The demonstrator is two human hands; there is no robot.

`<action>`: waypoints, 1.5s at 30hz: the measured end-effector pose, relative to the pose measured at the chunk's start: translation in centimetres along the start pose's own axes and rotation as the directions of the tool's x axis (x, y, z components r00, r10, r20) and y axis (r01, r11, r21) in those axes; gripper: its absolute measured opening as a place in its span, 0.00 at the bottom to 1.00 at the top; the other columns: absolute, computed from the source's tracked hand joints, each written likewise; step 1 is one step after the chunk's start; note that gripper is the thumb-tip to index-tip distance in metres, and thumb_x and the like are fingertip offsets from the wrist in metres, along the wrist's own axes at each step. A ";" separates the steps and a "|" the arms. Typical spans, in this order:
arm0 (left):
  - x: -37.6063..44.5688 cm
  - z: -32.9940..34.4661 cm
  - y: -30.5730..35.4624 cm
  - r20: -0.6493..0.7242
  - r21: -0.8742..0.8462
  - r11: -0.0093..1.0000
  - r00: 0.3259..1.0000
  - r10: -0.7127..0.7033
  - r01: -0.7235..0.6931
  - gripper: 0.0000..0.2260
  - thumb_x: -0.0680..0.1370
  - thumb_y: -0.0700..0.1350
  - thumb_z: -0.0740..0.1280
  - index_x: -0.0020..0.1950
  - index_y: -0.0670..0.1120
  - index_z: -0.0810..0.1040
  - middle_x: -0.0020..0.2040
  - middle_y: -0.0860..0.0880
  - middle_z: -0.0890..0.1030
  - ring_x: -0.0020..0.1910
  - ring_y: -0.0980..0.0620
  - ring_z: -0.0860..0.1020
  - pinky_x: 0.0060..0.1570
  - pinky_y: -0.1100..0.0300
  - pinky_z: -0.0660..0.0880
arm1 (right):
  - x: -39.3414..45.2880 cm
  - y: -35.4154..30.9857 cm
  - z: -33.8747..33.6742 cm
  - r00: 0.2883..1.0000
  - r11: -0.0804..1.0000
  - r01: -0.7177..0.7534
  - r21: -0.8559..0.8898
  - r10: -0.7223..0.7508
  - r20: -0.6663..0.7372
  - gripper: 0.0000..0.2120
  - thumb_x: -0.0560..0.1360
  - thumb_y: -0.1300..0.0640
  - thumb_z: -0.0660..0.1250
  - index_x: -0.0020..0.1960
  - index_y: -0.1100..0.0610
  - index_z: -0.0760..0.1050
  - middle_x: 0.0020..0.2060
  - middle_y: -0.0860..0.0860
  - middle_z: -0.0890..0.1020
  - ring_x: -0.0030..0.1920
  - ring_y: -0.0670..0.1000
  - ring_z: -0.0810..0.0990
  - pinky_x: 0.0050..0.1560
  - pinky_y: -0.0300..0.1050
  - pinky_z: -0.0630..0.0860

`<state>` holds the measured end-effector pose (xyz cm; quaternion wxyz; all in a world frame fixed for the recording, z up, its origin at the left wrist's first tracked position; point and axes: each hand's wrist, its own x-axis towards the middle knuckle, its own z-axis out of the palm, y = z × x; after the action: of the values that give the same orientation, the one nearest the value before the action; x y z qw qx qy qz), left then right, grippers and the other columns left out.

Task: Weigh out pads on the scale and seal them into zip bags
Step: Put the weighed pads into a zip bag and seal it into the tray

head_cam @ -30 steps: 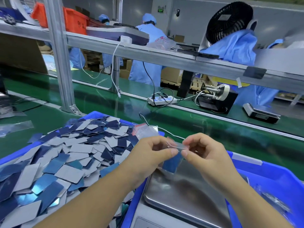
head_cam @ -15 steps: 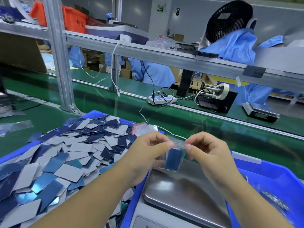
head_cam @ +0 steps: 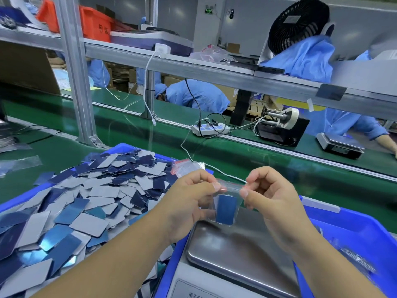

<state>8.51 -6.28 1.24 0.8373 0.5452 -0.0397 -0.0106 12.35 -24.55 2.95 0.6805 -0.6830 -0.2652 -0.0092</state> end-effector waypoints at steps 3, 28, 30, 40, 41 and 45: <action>0.0 0.0 -0.1 0.016 -0.016 1.000 1.000 -0.015 0.015 0.09 0.74 0.37 0.71 0.36 0.49 0.78 0.45 0.42 0.82 0.37 0.49 0.76 0.38 0.53 0.78 | -0.1 0.2 0.4 1.000 0.999 -0.004 0.035 0.003 0.018 0.08 0.68 0.64 0.72 0.45 0.56 0.77 0.35 0.49 0.80 0.35 0.46 0.76 0.36 0.36 0.74; 0.3 0.7 -1.2 0.021 0.190 0.979 0.997 0.072 -0.075 0.02 0.71 0.44 0.70 0.39 0.50 0.80 0.41 0.43 0.76 0.40 0.45 0.72 0.36 0.56 0.70 | -0.4 0.1 0.7 0.992 0.992 0.041 -0.117 -0.027 0.120 0.14 0.70 0.62 0.72 0.46 0.43 0.76 0.35 0.48 0.81 0.38 0.48 0.78 0.41 0.40 0.76; 0.4 0.6 -1.3 0.006 0.201 0.975 0.996 0.090 -0.089 0.02 0.71 0.44 0.69 0.39 0.51 0.79 0.43 0.41 0.77 0.43 0.45 0.74 0.44 0.49 0.72 | -0.4 0.1 1.0 0.991 0.993 0.033 -0.111 -0.019 0.129 0.12 0.69 0.60 0.71 0.45 0.44 0.76 0.36 0.47 0.80 0.39 0.47 0.77 0.41 0.39 0.75; 0.1 0.5 -1.1 0.037 0.356 0.924 0.990 0.137 -0.142 0.01 0.70 0.49 0.70 0.38 0.53 0.82 0.35 0.51 0.77 0.37 0.53 0.72 0.41 0.57 0.68 | -0.4 -0.1 1.0 0.994 0.986 0.064 -0.157 -0.049 0.100 0.13 0.68 0.63 0.72 0.42 0.45 0.75 0.33 0.48 0.80 0.36 0.47 0.77 0.39 0.40 0.76; 0.1 0.5 -1.0 0.041 0.342 0.930 0.990 0.132 -0.138 0.02 0.70 0.48 0.70 0.38 0.54 0.82 0.34 0.53 0.77 0.33 0.55 0.72 0.39 0.61 0.69 | -0.4 -0.2 1.0 0.994 0.986 0.058 -0.156 -0.044 0.095 0.12 0.67 0.61 0.72 0.42 0.45 0.75 0.33 0.48 0.80 0.36 0.47 0.78 0.39 0.40 0.76; 0.1 0.4 -0.4 0.024 0.296 0.947 0.992 0.122 -0.124 0.02 0.70 0.47 0.72 0.37 0.54 0.83 0.34 0.54 0.79 0.34 0.56 0.73 0.35 0.62 0.68 | -0.2 -0.5 0.5 0.996 0.992 0.056 -0.115 -0.048 0.071 0.13 0.66 0.60 0.73 0.43 0.44 0.76 0.33 0.47 0.81 0.35 0.46 0.78 0.37 0.38 0.75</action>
<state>8.62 -6.81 1.03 0.7450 0.6610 -0.0768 0.0462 11.81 -24.19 3.29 0.6292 -0.7146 -0.3051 -0.0193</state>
